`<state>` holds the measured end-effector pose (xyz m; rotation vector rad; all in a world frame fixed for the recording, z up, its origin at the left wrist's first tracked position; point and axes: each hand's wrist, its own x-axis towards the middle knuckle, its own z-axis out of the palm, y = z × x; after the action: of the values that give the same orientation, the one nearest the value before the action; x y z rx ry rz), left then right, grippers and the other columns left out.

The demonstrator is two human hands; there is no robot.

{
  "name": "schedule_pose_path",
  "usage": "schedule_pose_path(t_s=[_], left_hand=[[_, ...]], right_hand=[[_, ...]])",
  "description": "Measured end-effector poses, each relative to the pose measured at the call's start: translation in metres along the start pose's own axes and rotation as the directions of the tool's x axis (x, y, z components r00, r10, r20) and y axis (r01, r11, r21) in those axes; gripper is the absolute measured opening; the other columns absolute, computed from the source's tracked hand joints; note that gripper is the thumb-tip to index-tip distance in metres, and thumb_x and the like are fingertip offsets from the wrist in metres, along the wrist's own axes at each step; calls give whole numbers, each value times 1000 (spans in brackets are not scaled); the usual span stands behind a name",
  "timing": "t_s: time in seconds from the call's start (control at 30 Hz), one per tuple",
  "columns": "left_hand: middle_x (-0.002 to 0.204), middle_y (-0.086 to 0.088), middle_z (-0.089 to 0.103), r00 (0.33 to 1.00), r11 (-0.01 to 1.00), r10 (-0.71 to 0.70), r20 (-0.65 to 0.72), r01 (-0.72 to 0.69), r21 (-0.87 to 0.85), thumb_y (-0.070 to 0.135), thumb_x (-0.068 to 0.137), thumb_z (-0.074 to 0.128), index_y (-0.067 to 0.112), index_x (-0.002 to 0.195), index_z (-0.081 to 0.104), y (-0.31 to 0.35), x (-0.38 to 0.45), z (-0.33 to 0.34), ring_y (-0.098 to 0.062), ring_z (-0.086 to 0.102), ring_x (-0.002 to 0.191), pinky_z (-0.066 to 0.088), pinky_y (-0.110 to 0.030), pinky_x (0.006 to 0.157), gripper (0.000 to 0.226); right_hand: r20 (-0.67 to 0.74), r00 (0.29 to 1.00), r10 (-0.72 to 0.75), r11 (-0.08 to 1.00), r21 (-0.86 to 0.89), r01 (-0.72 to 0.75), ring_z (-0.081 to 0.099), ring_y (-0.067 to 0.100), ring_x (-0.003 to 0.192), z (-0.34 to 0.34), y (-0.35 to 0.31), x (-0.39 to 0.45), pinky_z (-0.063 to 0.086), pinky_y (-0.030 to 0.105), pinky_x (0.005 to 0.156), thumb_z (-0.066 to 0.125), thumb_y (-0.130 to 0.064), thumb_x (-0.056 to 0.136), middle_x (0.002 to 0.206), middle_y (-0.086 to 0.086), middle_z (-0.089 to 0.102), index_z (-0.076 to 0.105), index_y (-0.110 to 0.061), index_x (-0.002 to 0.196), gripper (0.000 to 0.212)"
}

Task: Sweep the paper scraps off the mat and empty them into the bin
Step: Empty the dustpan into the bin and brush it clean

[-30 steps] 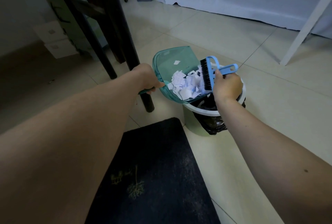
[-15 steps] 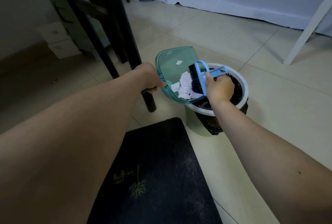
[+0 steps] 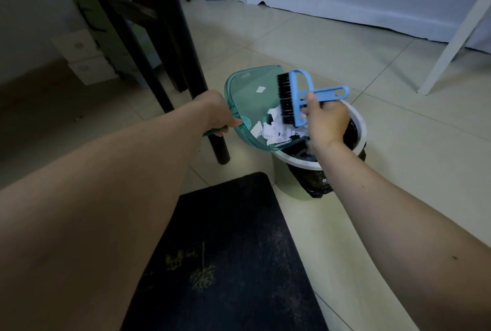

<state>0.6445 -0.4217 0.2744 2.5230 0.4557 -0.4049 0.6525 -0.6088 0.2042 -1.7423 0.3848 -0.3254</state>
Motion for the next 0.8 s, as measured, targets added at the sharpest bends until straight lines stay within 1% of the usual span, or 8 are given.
schedule_pose_path(t_s=[0.07, 0.13, 0.3, 0.4, 0.53, 0.63, 0.73, 0.8], left_hand=[[83, -10, 66, 1000, 1000, 7, 5, -7, 9, 25, 83, 72, -2, 102, 67, 1, 0, 1, -19, 61, 74, 57, -37, 88, 33], [82, -9, 66, 1000, 1000, 13, 2, -13, 19, 26, 83, 72, -1, 102, 67, 1, 0, 1, -19, 61, 74, 57, -38, 88, 33], [82, -9, 67, 1000, 999, 16, 1, -16, 44, 28, 82, 73, -2, 103, 67, -2, 4, -1, -19, 62, 74, 57, -38, 89, 37], [84, -9, 67, 1000, 998, 15, -1, -15, 53, 28, 82, 72, -1, 104, 67, -2, 5, -2, -18, 62, 74, 57, -37, 88, 36], [84, -9, 68, 1000, 998, 25, -4, -25, 61, 28, 82, 73, -1, 103, 68, -1, 6, -2, -18, 63, 74, 58, -37, 87, 36], [83, -8, 68, 1000, 996, 31, -7, -30, 80, 29, 82, 73, -1, 102, 68, 1, 5, -1, -18, 63, 74, 57, -37, 88, 36], [73, -6, 65, 999, 996, 43, -3, -42, 75, 27, 84, 71, -2, 98, 67, 4, 3, -1, -18, 61, 70, 56, -38, 90, 33], [70, -5, 62, 999, 996, 47, 2, -47, 79, 27, 85, 70, -3, 100, 68, 5, 3, -1, -18, 60, 70, 56, -39, 92, 33]], right_hand=[[108, 994, -7, 998, -64, 14, 68, 18, 75, 8, 4, -5, 56, 34, 72, 59, -30, 90, 82, 6, 72, 70, -7, 83, 27], [125, 992, 5, 990, -139, 13, 69, 22, 76, 10, 11, -4, 57, 39, 74, 60, -33, 90, 81, 8, 72, 70, -3, 82, 33], [19, 1000, 17, 964, -266, -11, 66, 31, 76, -7, 18, 9, 51, 35, 67, 54, -36, 93, 77, 11, 68, 64, -1, 76, 40], [-74, 997, 18, 975, -218, -34, 64, 29, 73, -17, 16, 13, 51, 36, 67, 53, -35, 94, 79, 11, 68, 65, -3, 78, 37], [-179, 984, -13, 991, -130, -11, 60, 23, 67, -16, 2, 10, 45, 30, 62, 50, -38, 94, 67, 0, 61, 61, -8, 75, 37], [-53, 998, -38, 999, -4, 38, 68, 24, 72, 0, -4, 2, 55, 39, 71, 54, -39, 89, 72, 4, 70, 64, -15, 69, 33], [180, 983, -24, 991, 134, 0, 69, 18, 67, 19, -8, -15, 56, 36, 65, 59, -29, 89, 71, 0, 70, 64, -24, 68, 23], [260, 965, -31, 998, 55, 17, 64, 13, 61, 27, -5, -22, 54, 32, 62, 59, -29, 90, 65, -1, 67, 66, -21, 70, 22]])
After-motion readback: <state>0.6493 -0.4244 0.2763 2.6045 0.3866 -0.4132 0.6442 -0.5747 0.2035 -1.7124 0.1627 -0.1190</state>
